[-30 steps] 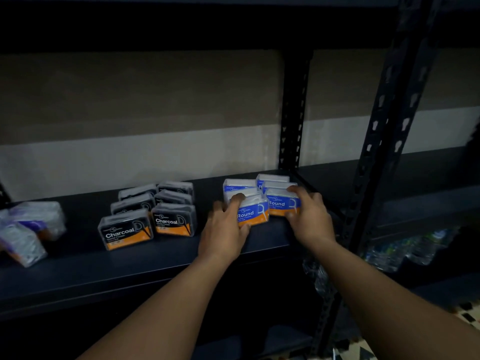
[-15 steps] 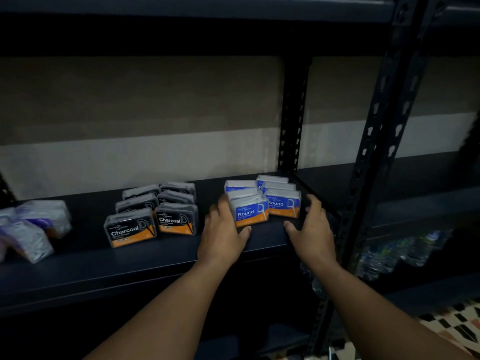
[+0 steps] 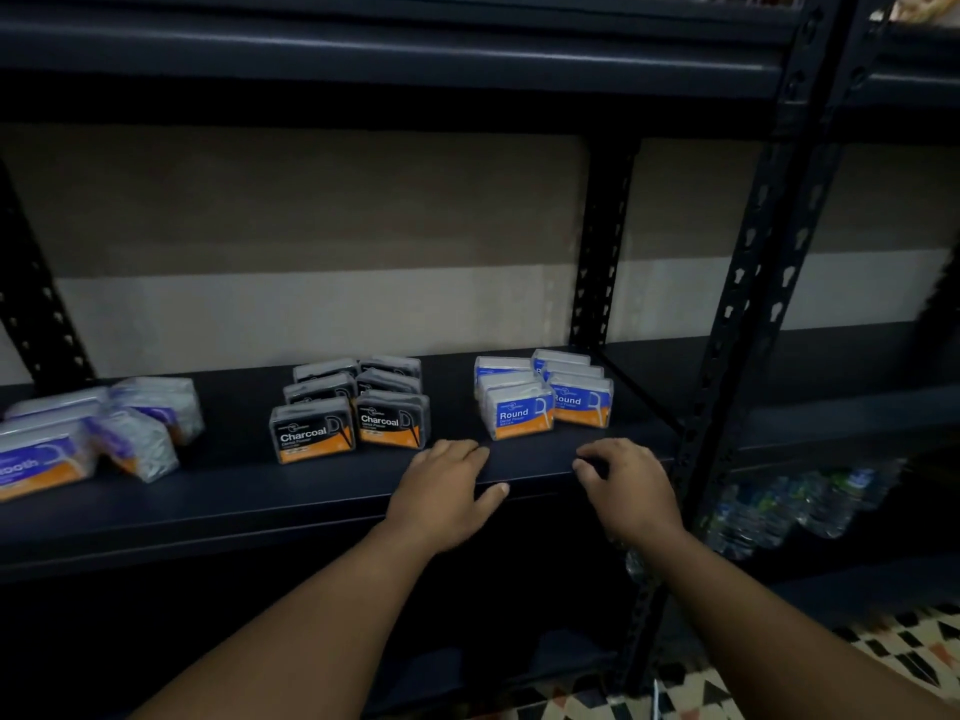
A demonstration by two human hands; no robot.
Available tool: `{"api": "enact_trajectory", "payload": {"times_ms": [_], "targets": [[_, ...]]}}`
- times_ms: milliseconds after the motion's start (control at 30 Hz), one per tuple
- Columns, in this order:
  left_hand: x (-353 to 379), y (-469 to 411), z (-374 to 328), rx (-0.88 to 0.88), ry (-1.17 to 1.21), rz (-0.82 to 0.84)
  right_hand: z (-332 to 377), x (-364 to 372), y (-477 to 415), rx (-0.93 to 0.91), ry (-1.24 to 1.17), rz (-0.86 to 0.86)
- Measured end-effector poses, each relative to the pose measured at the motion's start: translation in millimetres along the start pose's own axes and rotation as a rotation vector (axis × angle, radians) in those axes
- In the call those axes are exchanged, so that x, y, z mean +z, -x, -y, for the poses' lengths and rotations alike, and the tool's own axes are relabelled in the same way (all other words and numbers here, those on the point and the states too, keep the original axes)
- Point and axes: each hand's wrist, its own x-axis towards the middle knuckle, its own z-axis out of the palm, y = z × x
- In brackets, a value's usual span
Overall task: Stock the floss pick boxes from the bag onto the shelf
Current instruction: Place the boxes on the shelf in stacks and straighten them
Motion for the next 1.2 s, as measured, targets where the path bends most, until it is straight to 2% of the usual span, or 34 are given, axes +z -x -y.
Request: {"api": "enact_trajectory", "payload": {"times_ms": [167, 333, 533, 667, 900, 1200], "targets": [[-15, -13, 21, 0.159, -0.087, 0.093, 12, -3, -3, -0.029, 0.004, 0.127], [-4, -13, 27, 0.169, -0.045, 0.013, 17, 0, -13, -0.091, 0.009, 0.144], [5, -15, 31, 0.190, -0.053, -0.057, 33, -13, -55, -0.208, 0.111, -0.092], [10, -17, 33, 0.196, -0.056, -0.071, 44, -25, -81, -0.295, 0.254, 0.017], [7, -16, 31, 0.188, -0.077, -0.065, 56, -22, -96, -0.428, 0.370, 0.249], [4, -13, 29, 0.180, -0.087, -0.061, 54, -10, -91, -0.358, 0.301, 0.233]]}}
